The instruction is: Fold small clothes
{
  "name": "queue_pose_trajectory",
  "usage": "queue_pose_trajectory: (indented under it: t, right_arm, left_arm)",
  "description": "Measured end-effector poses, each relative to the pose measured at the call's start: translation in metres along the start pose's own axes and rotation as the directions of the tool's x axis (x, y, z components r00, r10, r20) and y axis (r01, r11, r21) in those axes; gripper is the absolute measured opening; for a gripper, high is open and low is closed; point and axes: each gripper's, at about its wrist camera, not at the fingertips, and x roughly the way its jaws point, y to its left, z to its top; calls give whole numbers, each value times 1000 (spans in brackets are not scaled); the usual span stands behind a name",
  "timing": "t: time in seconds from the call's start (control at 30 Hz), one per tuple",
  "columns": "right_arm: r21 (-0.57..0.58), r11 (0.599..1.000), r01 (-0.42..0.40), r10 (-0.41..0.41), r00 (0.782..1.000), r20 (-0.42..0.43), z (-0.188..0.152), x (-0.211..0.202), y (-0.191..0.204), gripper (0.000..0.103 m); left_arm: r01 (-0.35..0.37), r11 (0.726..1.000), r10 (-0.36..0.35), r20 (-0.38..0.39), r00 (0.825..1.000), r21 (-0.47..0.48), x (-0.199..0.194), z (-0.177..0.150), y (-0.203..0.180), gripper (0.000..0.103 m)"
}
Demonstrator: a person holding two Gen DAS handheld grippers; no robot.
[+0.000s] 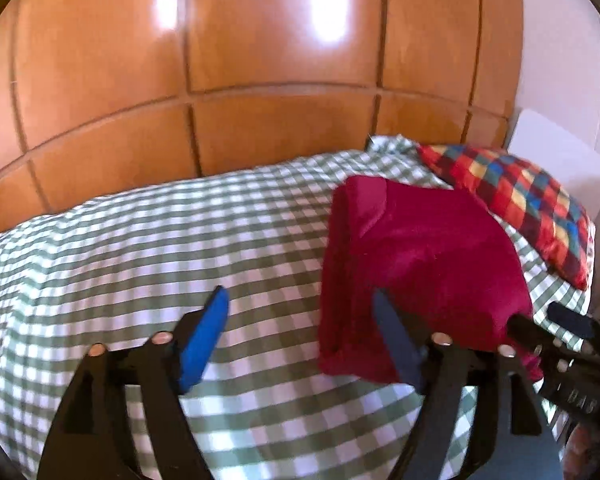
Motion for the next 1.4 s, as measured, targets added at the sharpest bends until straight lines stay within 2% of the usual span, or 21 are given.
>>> queue_pose_trajectory:
  t: [0.03, 0.23, 0.5, 0.77, 1.17, 1.4]
  right_arm:
    - [8, 1000, 20, -21, 999, 24, 0, -7, 2, 91]
    - [-6, 995, 100, -99, 992, 84, -13, -30, 23, 95]
    - [9, 988, 156, -156, 983, 96, -36, -49, 27, 97]
    - [26, 985, 172, -174, 980, 94, -43, -56, 20, 98]
    - [47, 985, 167, -171, 981, 93, -44, -59, 9, 98]
    - [22, 987, 159, -160, 982, 96, -46, -58, 14, 98]
  left_arm:
    - [-6, 1000, 6, 9, 1000, -13, -7, -2, 4, 86]
    - [-57, 993, 61, 35, 998, -107, -44, -23, 28, 100]
    - [-121, 989, 124, 35, 992, -85, -70, -46, 21, 100]
    - [-107, 992, 108, 12, 994, -69, -76, -51, 6, 100]
    - [-129, 991, 130, 53, 990, -32, -90, -48, -9, 100]
    - [-130, 990, 133, 51, 990, -56, -91, -49, -5, 100]
